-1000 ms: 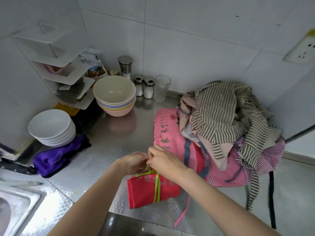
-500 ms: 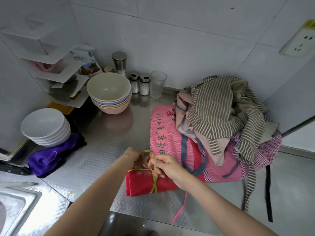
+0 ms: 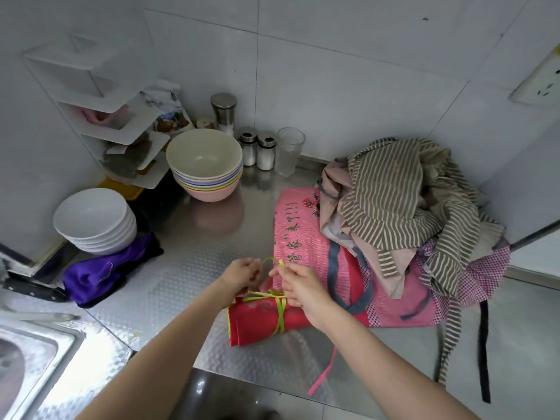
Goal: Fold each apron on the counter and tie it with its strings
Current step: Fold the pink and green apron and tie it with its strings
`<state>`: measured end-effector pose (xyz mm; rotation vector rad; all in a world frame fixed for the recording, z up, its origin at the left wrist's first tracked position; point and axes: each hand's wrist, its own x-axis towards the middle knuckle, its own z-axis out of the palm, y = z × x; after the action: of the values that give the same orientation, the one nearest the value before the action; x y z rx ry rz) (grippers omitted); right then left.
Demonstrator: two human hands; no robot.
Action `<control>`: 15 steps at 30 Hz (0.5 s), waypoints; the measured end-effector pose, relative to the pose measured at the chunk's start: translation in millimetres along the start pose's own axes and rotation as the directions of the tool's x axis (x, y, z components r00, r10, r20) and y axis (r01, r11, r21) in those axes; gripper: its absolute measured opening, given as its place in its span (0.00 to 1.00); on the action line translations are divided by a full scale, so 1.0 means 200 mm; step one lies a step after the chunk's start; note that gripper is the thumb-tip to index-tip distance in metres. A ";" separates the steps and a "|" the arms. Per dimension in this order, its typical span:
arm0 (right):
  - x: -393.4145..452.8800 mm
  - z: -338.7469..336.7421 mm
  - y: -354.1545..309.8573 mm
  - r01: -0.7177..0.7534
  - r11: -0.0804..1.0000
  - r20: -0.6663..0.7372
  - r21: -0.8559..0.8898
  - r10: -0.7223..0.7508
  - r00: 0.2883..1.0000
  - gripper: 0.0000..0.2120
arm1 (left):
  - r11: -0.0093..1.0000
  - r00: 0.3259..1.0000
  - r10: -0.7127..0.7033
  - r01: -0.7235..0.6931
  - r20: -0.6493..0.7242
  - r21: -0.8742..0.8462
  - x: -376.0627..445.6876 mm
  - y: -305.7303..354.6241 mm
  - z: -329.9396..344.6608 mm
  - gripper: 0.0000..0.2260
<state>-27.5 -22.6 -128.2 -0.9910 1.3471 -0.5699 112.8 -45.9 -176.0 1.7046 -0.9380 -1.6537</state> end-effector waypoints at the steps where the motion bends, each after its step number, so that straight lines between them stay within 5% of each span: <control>1: 0.02 0.00 0.00 -0.028 0.999 -0.045 0.024 0.029 0.999 0.13 | 0.997 0.996 0.041 -0.036 0.078 -0.061 -0.02 0.02 0.00 0.16; 5: 0.10 0.05 0.00 -0.121 0.985 -0.085 0.124 0.132 0.988 0.11 | 0.984 0.937 0.155 -0.120 0.313 -0.128 -0.07 0.06 0.01 0.16; 9: 0.11 0.05 -0.03 -0.159 0.948 0.043 0.278 0.153 0.987 0.10 | 0.980 0.947 0.162 -0.188 0.279 0.070 -0.08 0.07 0.03 0.15; 15: 0.12 0.03 0.02 -0.057 0.944 -0.021 0.324 0.067 0.998 0.13 | 0.945 0.950 0.174 -0.236 0.261 0.228 -0.09 0.05 0.00 0.16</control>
<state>-18.5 -38.8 -144.0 -0.6719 1.2588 -0.7349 112.0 -36.8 -158.0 1.5233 -1.4510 -1.6761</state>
